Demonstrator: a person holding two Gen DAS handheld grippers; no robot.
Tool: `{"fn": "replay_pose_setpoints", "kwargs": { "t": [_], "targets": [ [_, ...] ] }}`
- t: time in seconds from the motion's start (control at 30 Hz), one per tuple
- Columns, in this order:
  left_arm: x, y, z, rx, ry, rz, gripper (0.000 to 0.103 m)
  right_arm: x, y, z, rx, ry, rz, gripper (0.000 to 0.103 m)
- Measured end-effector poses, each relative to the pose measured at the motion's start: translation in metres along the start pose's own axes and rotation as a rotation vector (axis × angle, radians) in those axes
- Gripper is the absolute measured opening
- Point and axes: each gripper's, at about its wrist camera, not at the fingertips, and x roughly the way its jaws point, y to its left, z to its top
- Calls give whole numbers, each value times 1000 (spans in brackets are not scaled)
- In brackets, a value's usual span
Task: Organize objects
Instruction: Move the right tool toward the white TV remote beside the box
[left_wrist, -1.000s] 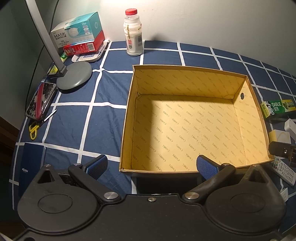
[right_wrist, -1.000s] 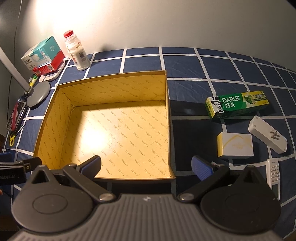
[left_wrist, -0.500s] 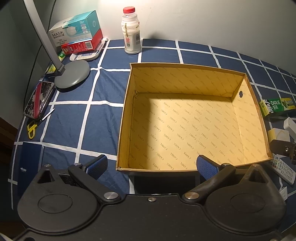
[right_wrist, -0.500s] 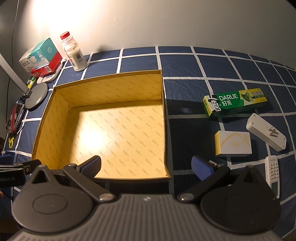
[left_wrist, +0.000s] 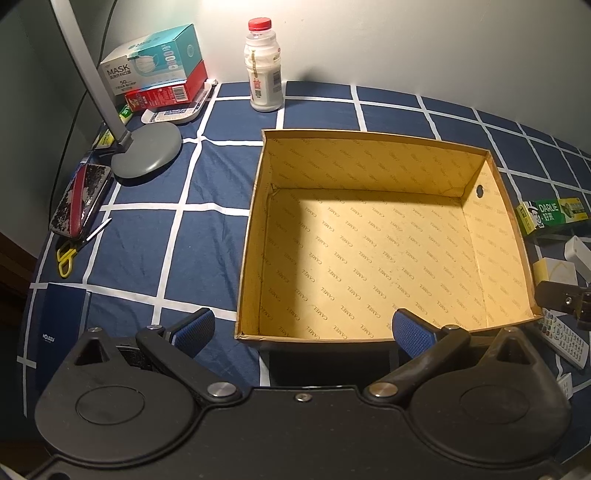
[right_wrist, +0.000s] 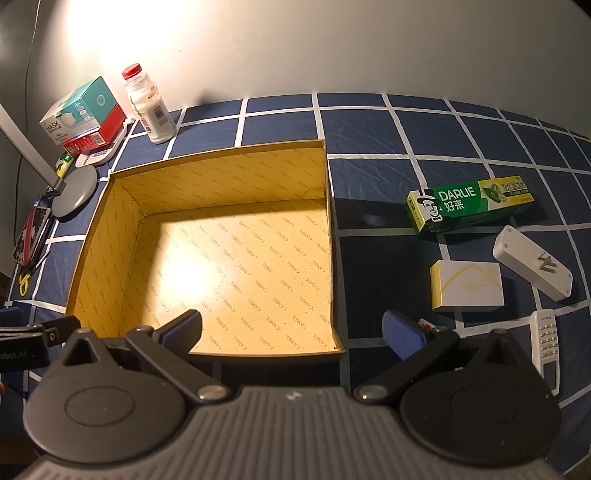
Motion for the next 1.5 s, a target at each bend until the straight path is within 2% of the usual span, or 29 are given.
{"fn": "replay_pose_setpoints", "kwargs": {
  "t": [0.3, 0.97, 1.2, 1.5],
  "targets": [
    [1, -22, -2, 62, 3, -53, 103, -10, -22, -14, 64, -9, -40, 103],
    [5, -104, -18, 321, 19, -201, 103, -37, -97, -73, 325, -34, -173, 103],
    [8, -139, -19, 378, 23, -233, 103, -43, -132, -89, 420, -46, -190, 103],
    [6, -196, -16, 459, 19, -240, 103, -45, -181, -89, 483, -55, -203, 102]
  ]
}}
